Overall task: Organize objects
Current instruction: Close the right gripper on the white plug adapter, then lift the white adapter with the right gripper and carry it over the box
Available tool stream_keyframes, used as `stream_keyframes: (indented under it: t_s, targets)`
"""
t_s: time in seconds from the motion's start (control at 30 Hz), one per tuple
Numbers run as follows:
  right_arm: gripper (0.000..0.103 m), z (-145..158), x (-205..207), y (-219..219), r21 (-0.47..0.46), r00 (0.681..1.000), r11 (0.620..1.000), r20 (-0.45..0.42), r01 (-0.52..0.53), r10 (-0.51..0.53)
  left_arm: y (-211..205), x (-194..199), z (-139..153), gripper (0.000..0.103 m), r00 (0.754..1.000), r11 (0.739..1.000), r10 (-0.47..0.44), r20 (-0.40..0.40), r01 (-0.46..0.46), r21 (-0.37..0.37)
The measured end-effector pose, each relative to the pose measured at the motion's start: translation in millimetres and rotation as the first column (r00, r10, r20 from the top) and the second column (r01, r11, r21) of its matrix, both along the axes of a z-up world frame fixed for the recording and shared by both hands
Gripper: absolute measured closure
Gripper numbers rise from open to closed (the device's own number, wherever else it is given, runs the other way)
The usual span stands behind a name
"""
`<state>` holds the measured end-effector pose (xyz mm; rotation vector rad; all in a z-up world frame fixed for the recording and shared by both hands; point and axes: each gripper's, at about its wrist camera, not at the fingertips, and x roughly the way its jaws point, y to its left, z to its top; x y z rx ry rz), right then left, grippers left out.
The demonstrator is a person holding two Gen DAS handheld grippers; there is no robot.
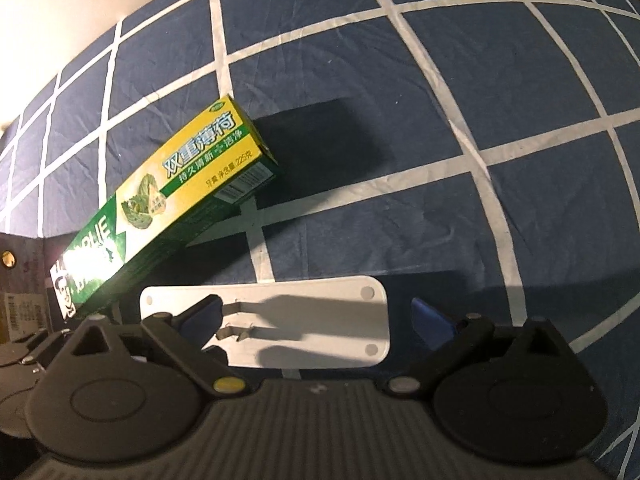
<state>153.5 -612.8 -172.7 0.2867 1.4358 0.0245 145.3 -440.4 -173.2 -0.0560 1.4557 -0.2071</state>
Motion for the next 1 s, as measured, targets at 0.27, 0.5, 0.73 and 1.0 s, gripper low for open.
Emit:
stream_keyframes:
  t_s: [0.27,0.5,0.73,1.0]
  targets:
    - [0.014,-6,2,4,0.028,1.0,0.999,-0.009,-0.026,0.026,-4,3,-6,0.0,1.0,1.0,-0.001,-0.02,0.0,-0.021]
    - [0.014,-6,0,5,0.029,1.0,0.999,-0.009,-0.024,0.024,-9,7,-7,0.015,1.0,0.999,-0.011,-0.027,0.01,-0.046]
    - [0.015,-6,0,4,0.029,1.0,0.999,-0.01,-0.02,0.02,-14,6,-4,0.022,0.999,0.998,-0.031,-0.03,0.03,-0.052]
    - [0.015,4,-5,8,0.03,1.0,0.999,0.014,-0.025,0.024,-9,0,11,0.023,1.0,0.998,-0.03,-0.008,0.03,-0.049]
